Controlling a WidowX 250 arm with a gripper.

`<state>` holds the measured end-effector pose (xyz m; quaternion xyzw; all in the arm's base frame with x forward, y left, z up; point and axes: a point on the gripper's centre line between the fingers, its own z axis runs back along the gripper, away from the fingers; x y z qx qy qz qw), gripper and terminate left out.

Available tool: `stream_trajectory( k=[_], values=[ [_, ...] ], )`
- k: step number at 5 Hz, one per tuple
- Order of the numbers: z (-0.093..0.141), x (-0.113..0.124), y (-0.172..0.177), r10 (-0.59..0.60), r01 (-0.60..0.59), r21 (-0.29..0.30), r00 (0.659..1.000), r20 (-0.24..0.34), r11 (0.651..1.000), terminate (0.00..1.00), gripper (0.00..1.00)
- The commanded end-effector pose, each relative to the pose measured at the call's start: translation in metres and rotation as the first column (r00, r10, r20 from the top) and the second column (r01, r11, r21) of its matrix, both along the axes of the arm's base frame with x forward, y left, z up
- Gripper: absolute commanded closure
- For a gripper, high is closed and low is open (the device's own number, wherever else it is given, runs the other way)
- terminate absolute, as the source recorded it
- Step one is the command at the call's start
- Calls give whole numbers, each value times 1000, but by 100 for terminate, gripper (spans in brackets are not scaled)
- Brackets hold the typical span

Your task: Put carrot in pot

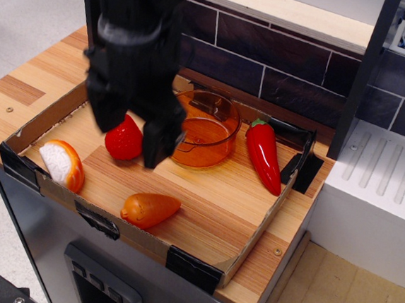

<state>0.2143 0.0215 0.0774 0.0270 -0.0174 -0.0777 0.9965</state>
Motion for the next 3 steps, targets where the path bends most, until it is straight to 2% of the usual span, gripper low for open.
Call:
stream_trajectory(
  k=[1, 3],
  values=[
    [-30, 2, -5, -42, 41, -14, 998, -41, 999, 0, 0],
    [-45, 3, -11, -17, 16, -24, 998, -68, 1000, 0, 0]
  ],
)
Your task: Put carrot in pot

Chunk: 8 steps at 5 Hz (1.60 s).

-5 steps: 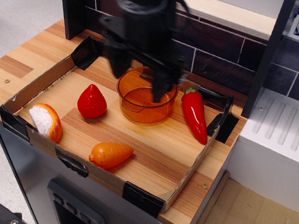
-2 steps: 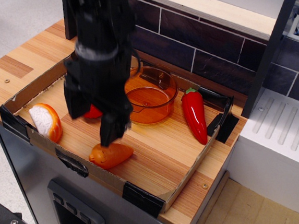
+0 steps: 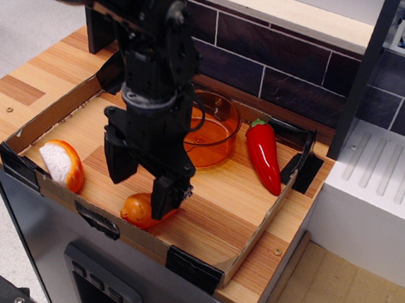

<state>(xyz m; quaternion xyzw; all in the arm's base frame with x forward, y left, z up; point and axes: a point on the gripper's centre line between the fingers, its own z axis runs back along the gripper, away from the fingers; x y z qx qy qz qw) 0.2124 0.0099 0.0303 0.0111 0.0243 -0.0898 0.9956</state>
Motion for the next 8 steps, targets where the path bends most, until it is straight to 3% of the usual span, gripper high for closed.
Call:
stream_trajectory(
  k=[1, 3, 4, 5, 6, 8],
  values=[
    [-8, 3, -1, 27, -27, 9, 1000, 2, 1000, 0, 0],
    [-19, -1, -3, 54, -54, 28, 999, 3, 998, 0, 0],
    [-22, -3, -3, 43, -43, 36, 999, 3, 998, 0, 100],
    [-22, -3, -3, 47, -47, 34, 999, -2, 998, 0, 100],
    [-3, 2, -5, 44, -45, 8, 998, 43, 999, 0, 100],
    [72, 39, -16, 129, -114, -81, 965, 229, 990, 0, 100]
  ],
)
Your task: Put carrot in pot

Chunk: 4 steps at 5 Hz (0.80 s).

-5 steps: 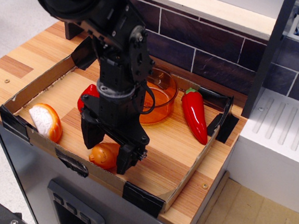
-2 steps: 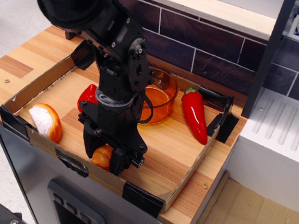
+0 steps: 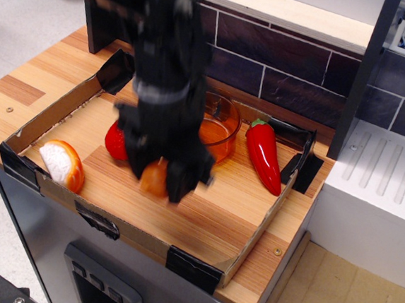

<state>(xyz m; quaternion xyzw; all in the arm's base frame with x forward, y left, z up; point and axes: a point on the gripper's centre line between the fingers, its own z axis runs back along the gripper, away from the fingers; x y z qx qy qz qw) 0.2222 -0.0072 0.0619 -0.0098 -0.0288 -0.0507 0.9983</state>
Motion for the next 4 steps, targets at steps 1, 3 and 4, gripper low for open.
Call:
stream_trajectory(
  k=[1, 3, 4],
  values=[
    [49, 60, 12, 120, -122, 3, 973, 197, 992, 0, 100],
    [29, 99, 37, 177, -199, 78, 959, 223, 977, 0, 100],
    [21, 105, 44, 186, -213, 109, 958, 219, 971, 0, 100]
  ],
)
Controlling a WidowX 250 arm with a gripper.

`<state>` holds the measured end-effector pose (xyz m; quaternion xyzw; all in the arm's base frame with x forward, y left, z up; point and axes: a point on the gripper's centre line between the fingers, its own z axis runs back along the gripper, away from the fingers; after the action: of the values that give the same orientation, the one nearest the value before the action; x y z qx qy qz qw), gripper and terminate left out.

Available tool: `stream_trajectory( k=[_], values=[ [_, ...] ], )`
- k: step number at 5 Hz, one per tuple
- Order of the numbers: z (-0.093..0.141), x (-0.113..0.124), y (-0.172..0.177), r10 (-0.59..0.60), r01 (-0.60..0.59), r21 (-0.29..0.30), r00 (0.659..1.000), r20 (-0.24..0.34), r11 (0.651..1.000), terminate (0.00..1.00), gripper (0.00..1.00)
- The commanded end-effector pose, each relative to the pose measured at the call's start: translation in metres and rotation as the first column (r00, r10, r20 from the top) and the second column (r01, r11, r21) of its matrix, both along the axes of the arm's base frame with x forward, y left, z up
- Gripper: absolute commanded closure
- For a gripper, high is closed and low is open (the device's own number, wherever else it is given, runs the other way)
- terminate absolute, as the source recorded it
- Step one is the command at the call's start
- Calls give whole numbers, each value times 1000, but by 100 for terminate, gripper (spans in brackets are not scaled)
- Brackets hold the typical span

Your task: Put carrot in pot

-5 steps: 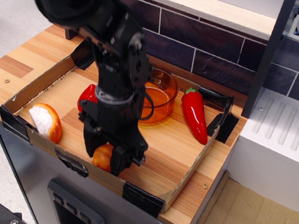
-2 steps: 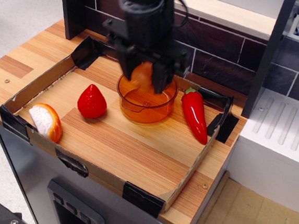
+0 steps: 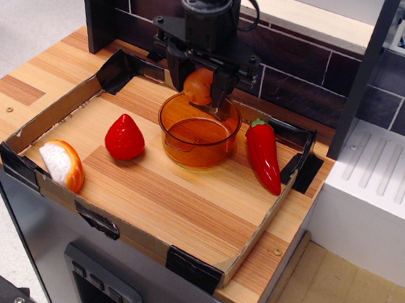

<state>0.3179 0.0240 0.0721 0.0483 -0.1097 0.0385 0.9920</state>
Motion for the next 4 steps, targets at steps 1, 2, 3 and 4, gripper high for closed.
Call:
stream_trajectory(
  k=[1, 2, 3, 4],
  values=[
    [0, 10, 14, 8, -8, 90, 1000, 6, 996, 0, 0],
    [0, 12, 12, 6, -5, 85, 1000, -12, 996, 0, 0],
    [8, 12, 11, 4, -4, 75, 1000, 8, 997, 0, 0],
    [27, 10, 8, 10, -11, 46, 999, 34, 999, 0, 0]
  ],
)
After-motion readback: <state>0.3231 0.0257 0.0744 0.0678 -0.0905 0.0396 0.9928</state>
